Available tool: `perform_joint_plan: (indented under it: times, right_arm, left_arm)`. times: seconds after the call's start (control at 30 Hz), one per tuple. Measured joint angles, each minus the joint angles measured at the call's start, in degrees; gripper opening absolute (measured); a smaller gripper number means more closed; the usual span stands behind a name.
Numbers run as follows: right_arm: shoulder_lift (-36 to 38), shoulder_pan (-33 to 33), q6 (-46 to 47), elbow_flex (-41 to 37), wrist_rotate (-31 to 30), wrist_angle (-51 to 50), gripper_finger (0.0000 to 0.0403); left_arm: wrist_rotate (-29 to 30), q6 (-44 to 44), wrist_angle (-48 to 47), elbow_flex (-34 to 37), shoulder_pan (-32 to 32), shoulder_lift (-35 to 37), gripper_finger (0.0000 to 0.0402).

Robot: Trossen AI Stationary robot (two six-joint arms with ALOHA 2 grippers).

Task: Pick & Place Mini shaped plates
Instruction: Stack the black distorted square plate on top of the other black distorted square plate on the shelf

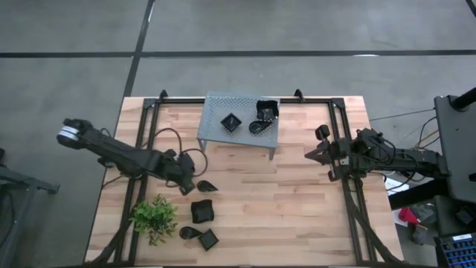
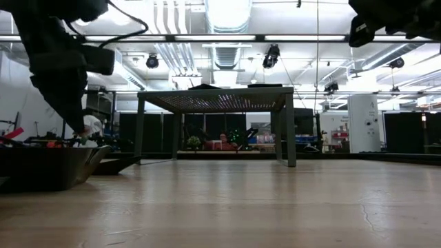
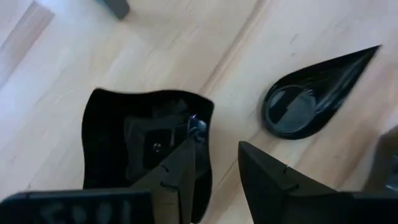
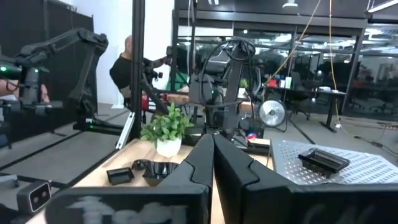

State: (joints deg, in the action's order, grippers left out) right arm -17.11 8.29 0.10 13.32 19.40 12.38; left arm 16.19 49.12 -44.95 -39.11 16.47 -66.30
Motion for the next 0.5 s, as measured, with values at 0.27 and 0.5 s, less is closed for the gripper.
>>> perform_joint_plan:
  times: [0.27,0.5]
  right_arm:
    - [0.08,-0.04,0.15,-0.05,0.0,-0.16,0.0008]
    - [-0.35,-0.04,-4.82,-0.07,0.0,-0.19,0.0008]
  left_arm:
    - [0.81,0.24,-1.29,0.04,-0.02,-5.09,0.0115]
    - [0.61,-0.06,-1.33,0.04,-0.02,-7.86,0.0115]
